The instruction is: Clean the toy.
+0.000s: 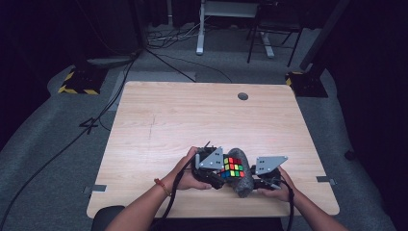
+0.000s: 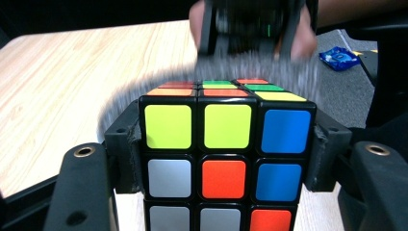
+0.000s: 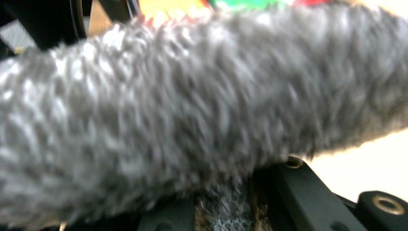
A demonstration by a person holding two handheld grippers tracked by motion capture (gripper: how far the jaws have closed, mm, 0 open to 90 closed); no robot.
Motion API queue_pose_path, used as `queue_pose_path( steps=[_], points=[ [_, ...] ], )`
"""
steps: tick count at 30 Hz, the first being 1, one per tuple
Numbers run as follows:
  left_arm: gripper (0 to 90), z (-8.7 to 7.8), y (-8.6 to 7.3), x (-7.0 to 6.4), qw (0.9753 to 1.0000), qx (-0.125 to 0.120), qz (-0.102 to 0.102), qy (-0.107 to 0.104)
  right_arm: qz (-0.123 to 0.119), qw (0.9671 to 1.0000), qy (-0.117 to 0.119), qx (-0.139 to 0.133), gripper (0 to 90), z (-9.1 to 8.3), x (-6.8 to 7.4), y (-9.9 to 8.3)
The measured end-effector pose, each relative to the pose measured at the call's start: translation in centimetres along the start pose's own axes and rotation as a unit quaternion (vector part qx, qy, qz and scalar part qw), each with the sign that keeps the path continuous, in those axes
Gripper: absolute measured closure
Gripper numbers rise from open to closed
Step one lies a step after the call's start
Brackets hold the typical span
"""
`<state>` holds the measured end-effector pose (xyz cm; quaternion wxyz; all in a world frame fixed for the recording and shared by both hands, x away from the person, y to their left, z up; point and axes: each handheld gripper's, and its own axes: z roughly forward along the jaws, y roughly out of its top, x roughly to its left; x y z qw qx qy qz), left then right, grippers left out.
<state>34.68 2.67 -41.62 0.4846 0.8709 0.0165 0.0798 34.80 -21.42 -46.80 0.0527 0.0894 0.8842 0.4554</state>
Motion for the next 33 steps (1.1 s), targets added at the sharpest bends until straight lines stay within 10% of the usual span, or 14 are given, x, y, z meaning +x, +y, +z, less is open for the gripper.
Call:
queue_pose_path(
  steps=[7,25,33],
  points=[
    [33.3,-0.4,-0.4,0.6,0.9999,0.01,-0.006,0.011,-0.018,0.9995,0.02,0.013,77.3,1.4,0.9,0.3],
    [33.3,1.3,-2.0,0.5,0.995,0.1,0.002,-0.003,0.007,0.9967,-0.051,-0.062,77.5,-3.4,-0.8,0.6],
    [33.3,2.4,-2.1,0.2,0.9931,0.116,0.01,-0.009,-0.016,0.9986,-0.049,-0.011,77.2,-1.8,-0.2,1.1]
  ],
)
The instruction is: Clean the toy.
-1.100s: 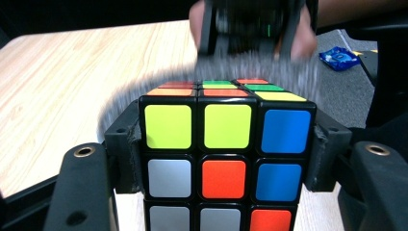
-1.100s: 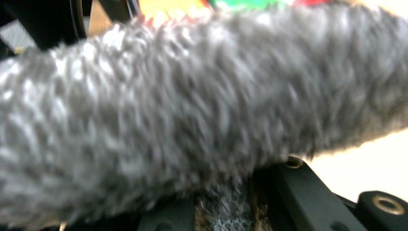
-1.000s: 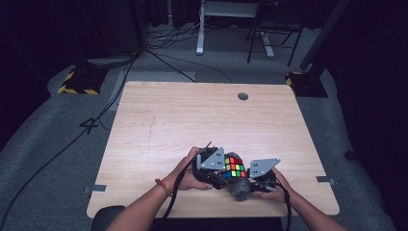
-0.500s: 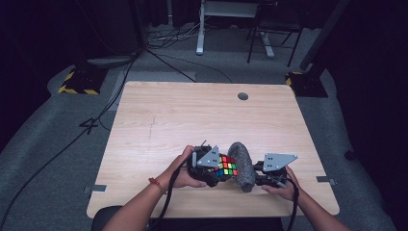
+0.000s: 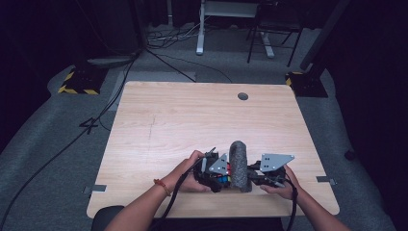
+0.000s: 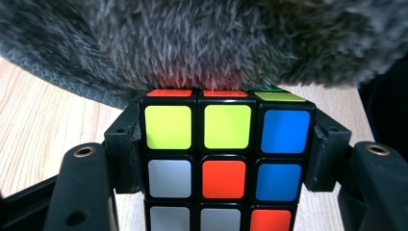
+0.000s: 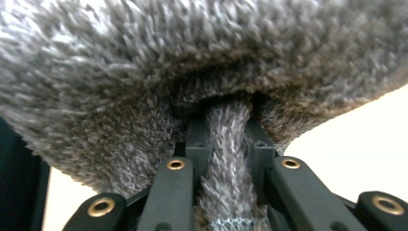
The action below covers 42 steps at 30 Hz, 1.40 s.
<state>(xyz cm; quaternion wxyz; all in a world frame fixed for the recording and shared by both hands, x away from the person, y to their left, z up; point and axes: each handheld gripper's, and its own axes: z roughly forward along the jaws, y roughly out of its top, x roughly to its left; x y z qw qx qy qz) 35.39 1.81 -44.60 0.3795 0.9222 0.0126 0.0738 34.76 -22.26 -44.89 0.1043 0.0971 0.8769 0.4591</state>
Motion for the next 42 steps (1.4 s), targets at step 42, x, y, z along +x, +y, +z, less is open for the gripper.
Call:
queue_pose_path(
  steps=[42],
  points=[
    [32.9,-2.0,-6.1,3.3,0.9942,-0.006,-0.105,0.023,0.078,0.9898,-0.032,0.116,69.2,0.4,-3.9,-4.3]
  ],
)
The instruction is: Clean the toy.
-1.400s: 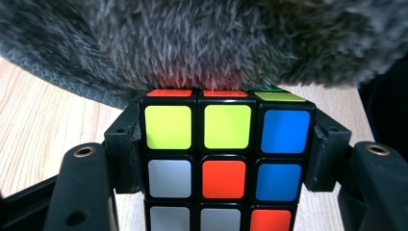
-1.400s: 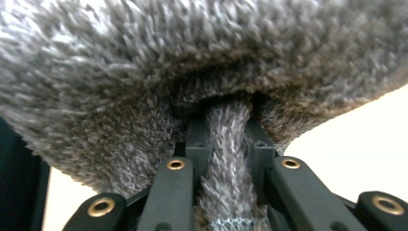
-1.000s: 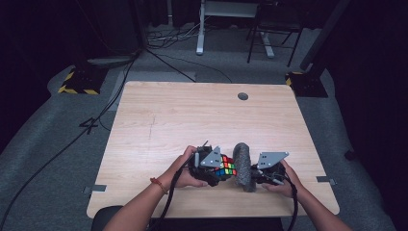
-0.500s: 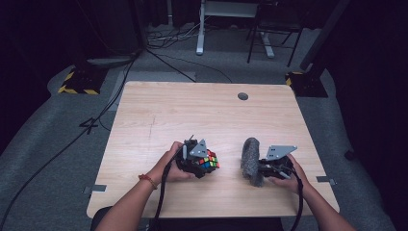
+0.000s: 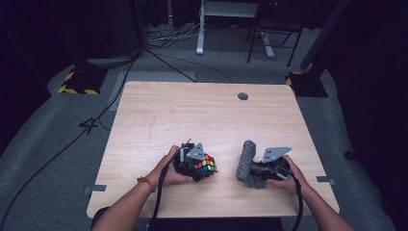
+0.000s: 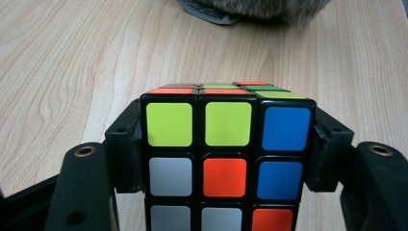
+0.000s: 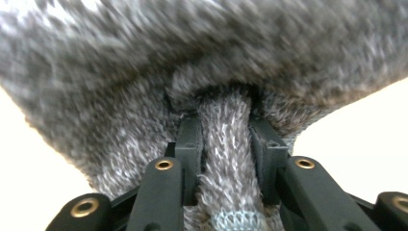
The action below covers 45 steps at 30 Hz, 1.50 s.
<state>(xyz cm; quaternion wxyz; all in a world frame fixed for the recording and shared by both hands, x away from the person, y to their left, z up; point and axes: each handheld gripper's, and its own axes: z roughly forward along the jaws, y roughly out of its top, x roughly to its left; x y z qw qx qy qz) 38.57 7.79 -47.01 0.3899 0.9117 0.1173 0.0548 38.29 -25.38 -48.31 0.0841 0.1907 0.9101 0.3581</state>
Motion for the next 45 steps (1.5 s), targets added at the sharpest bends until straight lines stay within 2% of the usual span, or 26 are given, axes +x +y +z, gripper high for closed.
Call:
queue_pose_path(
  steps=[2,7,10,13,25,31,34,37,39,45],
  points=[
    [32.7,0.1,-0.2,0.0,1.0,-0.006,-0.003,-0.004,-0.001,1.0,-0.002,0.002,68.1,0.2,0.0,0.0],
    [32.1,0.5,-0.5,0.2,0.9998,-0.001,-0.014,-0.016,-0.002,1.0,-0.005,0.001,63.3,0.3,0.1,0.0],
    [31.7,0.6,-0.4,0.1,0.9998,0.004,-0.014,-0.011,-0.005,1.0,-0.005,0.003,60.3,0.2,0.2,0.0],
    [27.2,0.9,-0.4,0.1,0.9997,0.016,-0.019,-0.005,-0.004,1.0,-0.003,0.0,55.5,0.1,0.2,0.1],
    [27.3,0.7,-0.1,-0.2,0.9998,0.017,-0.008,0.004,-0.005,0.9999,-0.003,-0.011,46.6,-0.2,0.4,0.5],
    [24.8,0.3,0.2,-0.5,0.999,0.032,0.016,0.026,0.007,0.9995,-0.001,-0.031,38.9,-0.5,0.3,0.6],
    [18.5,0.1,0.3,-0.8,0.9988,0.03,0.015,0.037,0.006,0.9995,-0.006,-0.032,34.2,-0.6,0.3,0.8],
    [18.4,-0.3,0.3,-0.9,0.9989,0.022,0.021,0.036,0.003,0.9994,-0.011,-0.034,31.3,-0.7,0.4,0.9],
    [17.4,-0.5,0.3,-0.9,0.9982,0.023,0.024,0.051,0.003,0.9993,-0.015,-0.034,29.7,-0.8,0.4,1.1],
    [17.1,-1.4,0.1,-1.0,0.9969,0.027,0.029,0.068,-0.002,0.9991,-0.026,-0.032,27.6,-1.9,0.5,1.5]
  ],
)
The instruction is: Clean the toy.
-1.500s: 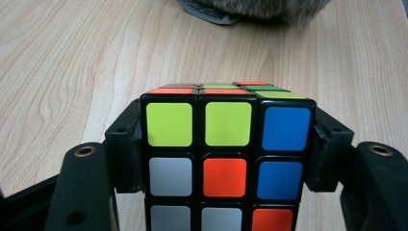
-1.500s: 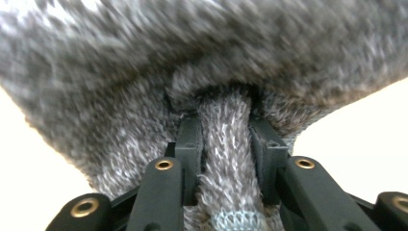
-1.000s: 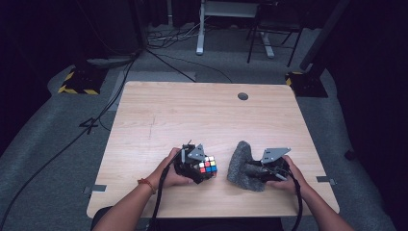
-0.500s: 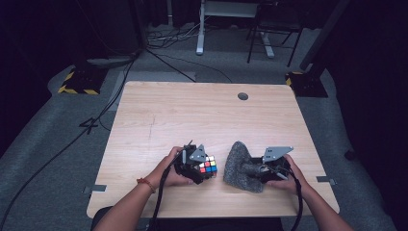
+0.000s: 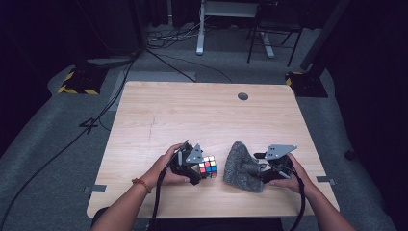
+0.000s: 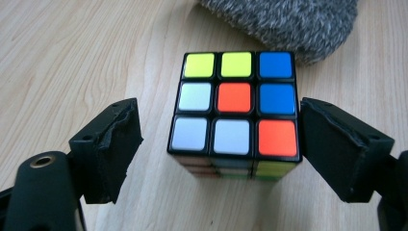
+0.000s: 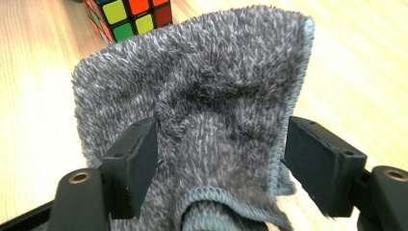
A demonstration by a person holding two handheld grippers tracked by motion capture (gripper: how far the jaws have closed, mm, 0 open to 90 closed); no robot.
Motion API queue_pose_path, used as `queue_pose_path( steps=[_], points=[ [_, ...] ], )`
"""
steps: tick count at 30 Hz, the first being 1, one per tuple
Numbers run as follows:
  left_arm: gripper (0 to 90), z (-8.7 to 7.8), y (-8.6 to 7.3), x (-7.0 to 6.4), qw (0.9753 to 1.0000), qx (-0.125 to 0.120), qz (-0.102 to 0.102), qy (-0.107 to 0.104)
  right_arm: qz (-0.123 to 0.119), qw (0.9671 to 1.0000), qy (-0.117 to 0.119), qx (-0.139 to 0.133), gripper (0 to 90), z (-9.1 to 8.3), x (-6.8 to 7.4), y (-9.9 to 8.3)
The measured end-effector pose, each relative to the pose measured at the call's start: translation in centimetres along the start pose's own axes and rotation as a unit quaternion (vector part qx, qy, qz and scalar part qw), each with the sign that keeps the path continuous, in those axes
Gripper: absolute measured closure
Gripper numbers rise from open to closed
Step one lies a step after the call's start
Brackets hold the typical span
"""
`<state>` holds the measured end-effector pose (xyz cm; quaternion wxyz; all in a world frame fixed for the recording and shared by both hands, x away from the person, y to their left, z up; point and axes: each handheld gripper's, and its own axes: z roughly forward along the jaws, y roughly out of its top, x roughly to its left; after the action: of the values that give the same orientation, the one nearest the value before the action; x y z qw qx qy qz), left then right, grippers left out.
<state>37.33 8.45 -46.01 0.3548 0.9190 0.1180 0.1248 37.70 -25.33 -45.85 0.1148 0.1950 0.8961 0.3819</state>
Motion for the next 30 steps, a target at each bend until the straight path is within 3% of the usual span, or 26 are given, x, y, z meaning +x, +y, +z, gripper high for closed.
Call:
queue_pose_path(
  steps=[8,16,21,24,26,30],
  points=[
    [17.2,-2.0,-1.4,-0.2,0.9995,0.009,-0.003,0.031,-0.011,0.9997,-0.02,0.007,27.5,-1.6,-0.1,0.2],
    [16.8,-4.2,-4.0,-0.3,0.997,0.038,-0.011,0.066,-0.011,0.9989,-0.043,0.016,27.2,-2.7,-0.3,-0.5],
    [16.8,-5.2,-5.5,-0.2,0.9951,0.048,-0.023,0.084,-0.008,0.9981,-0.054,0.029,27.3,-3.5,-0.3,-2.2],
    [16.0,-5.5,-6.5,-0.3,0.9923,0.052,-0.03,0.108,0.001,0.9971,-0.07,0.03,27.6,-4.0,-0.4,-3.4],
    [16.3,-5.7,-7.1,-0.2,0.9918,0.048,-0.048,0.108,0.009,0.9965,-0.08,0.025,27.7,-4.3,-0.4,-4.2],
    [16.3,-6.1,-8.3,-0.1,0.9901,0.053,-0.063,0.114,0.029,0.9954,-0.088,0.024,28.0,-4.9,-0.8,-5.7]
  ],
)
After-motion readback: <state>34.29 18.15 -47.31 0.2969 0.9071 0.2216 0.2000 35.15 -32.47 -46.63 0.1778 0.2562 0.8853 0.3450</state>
